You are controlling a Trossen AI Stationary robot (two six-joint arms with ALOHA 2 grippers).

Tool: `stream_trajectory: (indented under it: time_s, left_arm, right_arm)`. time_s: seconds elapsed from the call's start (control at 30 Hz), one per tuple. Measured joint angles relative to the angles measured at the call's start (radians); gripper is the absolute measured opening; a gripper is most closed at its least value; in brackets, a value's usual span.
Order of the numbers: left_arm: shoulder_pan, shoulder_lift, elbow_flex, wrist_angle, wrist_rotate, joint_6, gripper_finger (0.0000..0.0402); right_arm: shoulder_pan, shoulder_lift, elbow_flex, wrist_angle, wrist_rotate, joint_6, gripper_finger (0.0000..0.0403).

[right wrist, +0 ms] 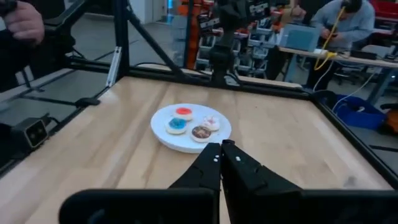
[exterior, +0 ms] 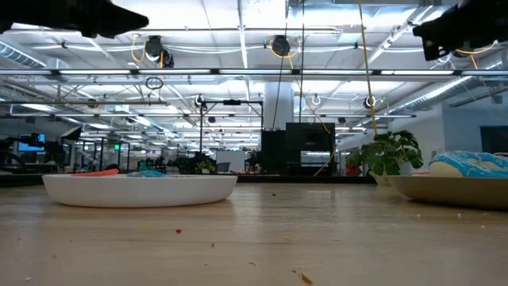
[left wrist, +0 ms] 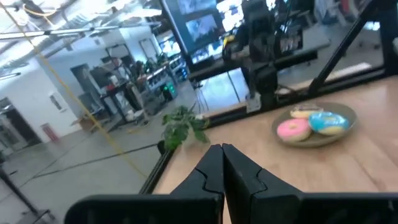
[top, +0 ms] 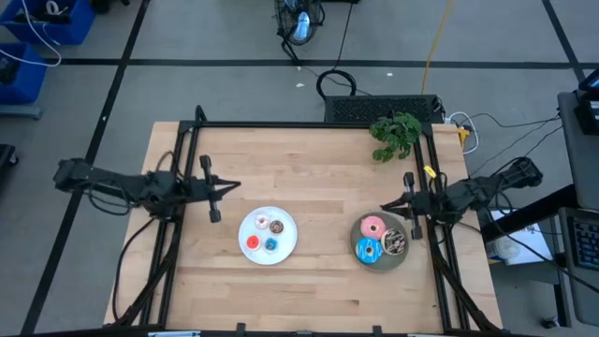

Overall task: Pick & Place donuts
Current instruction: Return to Home Position

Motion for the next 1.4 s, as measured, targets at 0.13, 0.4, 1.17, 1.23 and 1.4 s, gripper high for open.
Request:
stream_trajectory:
  time_s: [0.13,0.4,1.17,1.23,1.4]
  left_arm:
    - [0.08,-0.102,-0.017,-0.055,0.143,-0.041,0.0003]
    - [0.151,-0.268,-0.143,-0.097,0.275,-0.117,0.0002]
    - [0.135,-0.521,-0.216,-0.308,0.393,-0.149,0.0001]
    - [0.135,-0.521,-0.229,-0.307,0.392,-0.163,0.0001]
    - [0.135,-0.519,-0.315,-0.228,0.407,-0.145,0.0001]
  right_arm:
    - [-0.018,-0.068,-0.047,-0.007,-0.051,-0.024,0.0]
    - [-0.044,-0.195,-0.116,0.048,-0.06,-0.031,0.0]
    - [-0.044,-0.276,-0.347,0.283,0.0,-0.023,0.0]
    - [-0.044,-0.276,-0.35,0.285,0.018,-0.025,0.0]
    - [-0.049,-0.276,-0.369,0.275,0.075,-0.054,0.0]
